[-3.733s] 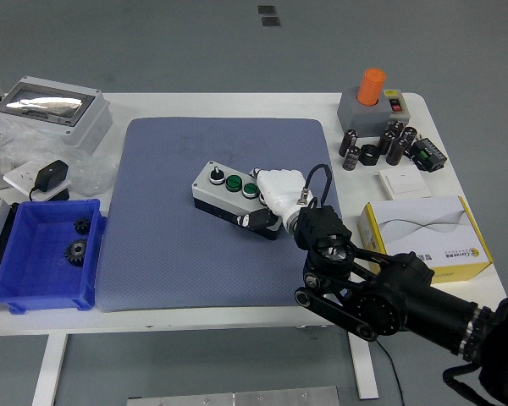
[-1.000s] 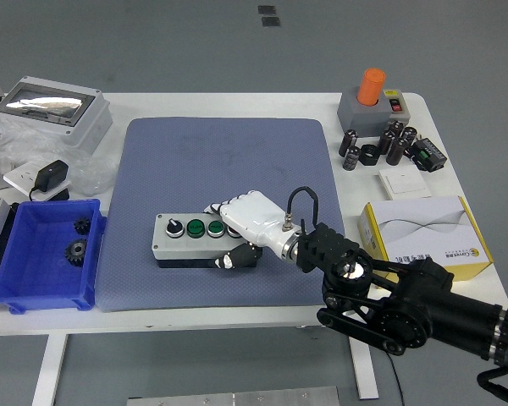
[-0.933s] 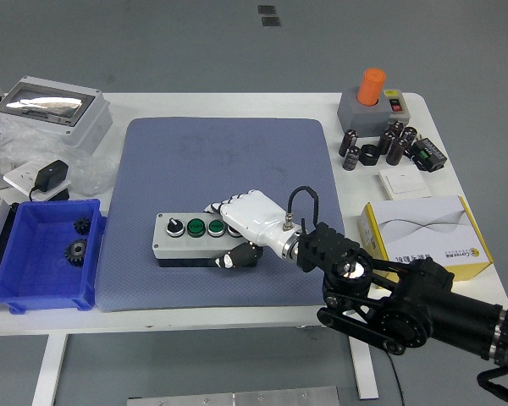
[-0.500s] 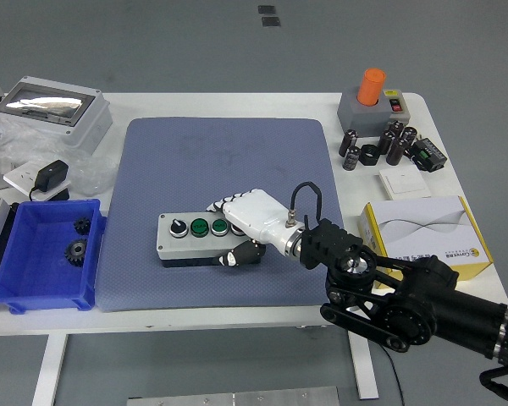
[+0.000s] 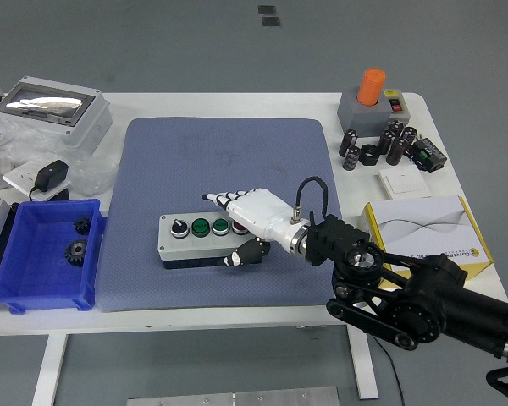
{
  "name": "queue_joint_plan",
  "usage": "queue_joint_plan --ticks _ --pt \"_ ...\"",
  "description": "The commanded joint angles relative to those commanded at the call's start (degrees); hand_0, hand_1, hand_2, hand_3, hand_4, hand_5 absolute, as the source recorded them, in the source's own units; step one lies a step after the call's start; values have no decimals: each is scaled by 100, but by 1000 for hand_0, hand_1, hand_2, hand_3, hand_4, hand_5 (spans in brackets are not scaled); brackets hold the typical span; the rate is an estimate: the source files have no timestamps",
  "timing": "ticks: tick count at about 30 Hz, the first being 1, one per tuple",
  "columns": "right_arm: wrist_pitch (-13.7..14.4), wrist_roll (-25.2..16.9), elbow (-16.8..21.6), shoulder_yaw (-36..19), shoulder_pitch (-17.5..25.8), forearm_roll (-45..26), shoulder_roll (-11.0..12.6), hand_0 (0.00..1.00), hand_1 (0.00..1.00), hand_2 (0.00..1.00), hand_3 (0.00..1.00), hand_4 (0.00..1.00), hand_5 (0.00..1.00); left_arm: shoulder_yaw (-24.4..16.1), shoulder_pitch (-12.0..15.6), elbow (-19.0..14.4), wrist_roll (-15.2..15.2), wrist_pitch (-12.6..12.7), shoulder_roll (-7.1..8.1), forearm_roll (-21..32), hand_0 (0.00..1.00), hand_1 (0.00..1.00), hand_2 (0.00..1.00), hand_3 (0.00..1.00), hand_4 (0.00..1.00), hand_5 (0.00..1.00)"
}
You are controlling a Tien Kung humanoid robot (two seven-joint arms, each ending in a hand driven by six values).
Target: Pick up the button,place it on the desk,press the button,press the button
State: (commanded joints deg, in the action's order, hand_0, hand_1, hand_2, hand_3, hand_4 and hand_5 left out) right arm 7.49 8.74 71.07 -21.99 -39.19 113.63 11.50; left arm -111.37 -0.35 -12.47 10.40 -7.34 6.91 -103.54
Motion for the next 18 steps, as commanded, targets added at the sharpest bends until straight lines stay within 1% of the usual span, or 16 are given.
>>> queue_joint_plan --ticks 1,4,6,10,11,12,15,16,18 --pt "-33 0 86 -27 -7 -48 66 712 889 998 998 998 415 2 2 -1 3 -8 1 5 682 667 631 758 864 674" --pt "-215 -28 453 -215 -25 -296 385 712 889 998 998 998 415 6 3 -3 8 -28 7 22 682 667 631 758 864 674" --pt "-329 -75 764 -430 -20 -448 653 713 895 998 998 998 421 9 1 -1 -1 -29 8 36 684 668 629 750 866 667" --pt "-498 -153 1350 -888 0 -507 1180 713 895 998 998 998 421 25 8 -4 -11 -9 2 80 684 668 629 750 866 667" --pt "-541 -134 1547 -1031 5 -611 1353 725 906 998 998 998 430 28 11 -5 -14 1 6 91 685 668 627 750 872 658" --pt "-594 -97 1678 -1117 4 -713 1465 725 906 998 998 998 430 27 14 -7 -14 8 10 93 685 668 627 750 872 658" --pt "-895 -2 2147 -1339 -60 -1144 1895 725 906 998 998 998 430 14 15 -16 -9 17 33 78 685 668 627 750 872 658" --pt "-955 4 2275 -1351 -80 -1276 2010 689 765 797 998 998 503 5 10 -15 -15 17 41 67 686 668 626 750 872 663" --pt "-1016 -1 2468 -1348 -101 -1483 2123 689 765 797 998 998 503 -13 1 -10 -38 17 51 49 686 668 626 750 872 663"
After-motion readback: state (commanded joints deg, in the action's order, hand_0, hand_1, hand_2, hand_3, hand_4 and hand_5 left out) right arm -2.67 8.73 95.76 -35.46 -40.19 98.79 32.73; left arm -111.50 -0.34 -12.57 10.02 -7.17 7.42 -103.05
